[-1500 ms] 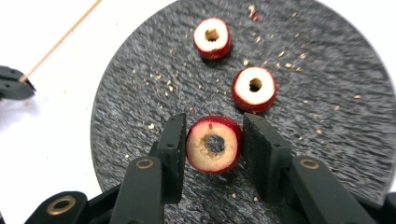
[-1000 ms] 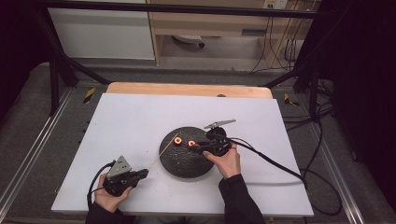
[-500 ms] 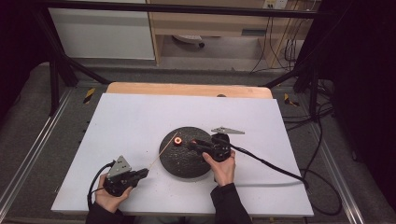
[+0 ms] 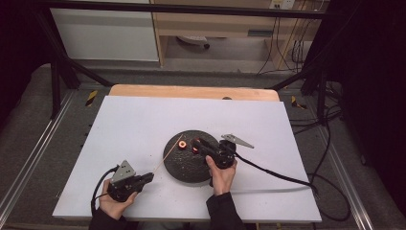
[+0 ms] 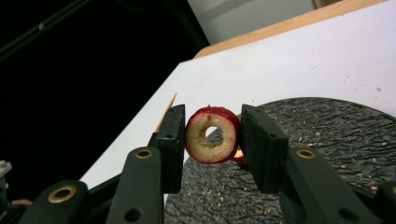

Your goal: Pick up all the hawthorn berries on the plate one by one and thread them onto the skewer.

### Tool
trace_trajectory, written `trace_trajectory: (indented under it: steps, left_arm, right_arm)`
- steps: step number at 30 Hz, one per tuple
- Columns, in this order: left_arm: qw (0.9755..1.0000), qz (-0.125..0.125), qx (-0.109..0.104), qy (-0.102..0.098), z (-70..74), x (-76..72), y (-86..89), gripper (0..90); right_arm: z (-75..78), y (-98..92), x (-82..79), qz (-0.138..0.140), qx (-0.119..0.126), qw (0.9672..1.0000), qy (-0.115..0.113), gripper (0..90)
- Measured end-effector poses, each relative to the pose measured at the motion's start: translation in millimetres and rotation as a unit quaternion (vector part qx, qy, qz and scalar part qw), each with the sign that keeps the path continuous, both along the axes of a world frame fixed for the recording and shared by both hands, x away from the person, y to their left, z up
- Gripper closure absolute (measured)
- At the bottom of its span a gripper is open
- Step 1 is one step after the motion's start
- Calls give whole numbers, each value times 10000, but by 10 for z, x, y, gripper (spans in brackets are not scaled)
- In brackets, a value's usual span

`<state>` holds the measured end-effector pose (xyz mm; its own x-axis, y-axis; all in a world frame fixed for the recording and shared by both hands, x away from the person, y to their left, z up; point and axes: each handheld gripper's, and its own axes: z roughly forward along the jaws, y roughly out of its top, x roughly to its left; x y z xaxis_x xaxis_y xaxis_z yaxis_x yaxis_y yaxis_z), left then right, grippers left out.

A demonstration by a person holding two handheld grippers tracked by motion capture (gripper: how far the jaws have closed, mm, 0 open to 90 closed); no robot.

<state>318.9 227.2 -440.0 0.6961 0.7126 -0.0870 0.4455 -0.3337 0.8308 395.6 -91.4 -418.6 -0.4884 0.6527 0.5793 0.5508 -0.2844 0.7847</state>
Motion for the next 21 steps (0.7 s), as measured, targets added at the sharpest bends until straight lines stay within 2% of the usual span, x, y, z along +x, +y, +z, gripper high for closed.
trace_trajectory:
  steps: [1, 8, 21]
  left_arm:
    - [10000, 17, -18, -5, 0, -2, -7, 880]
    - [9999, 55, -105, -11, -8, -6, -49, 880]
    - [9999, -9, -157, -26, -23, -19, -183, 879]
  right_arm:
    - [-14, 9, -5, -98, 129, 9999, -39, 622]
    - [-31, 18, 25, -358, 459, 9981, -213, 621]
    - [-13, 15, 128, -611, 1037, 9919, -405, 622]
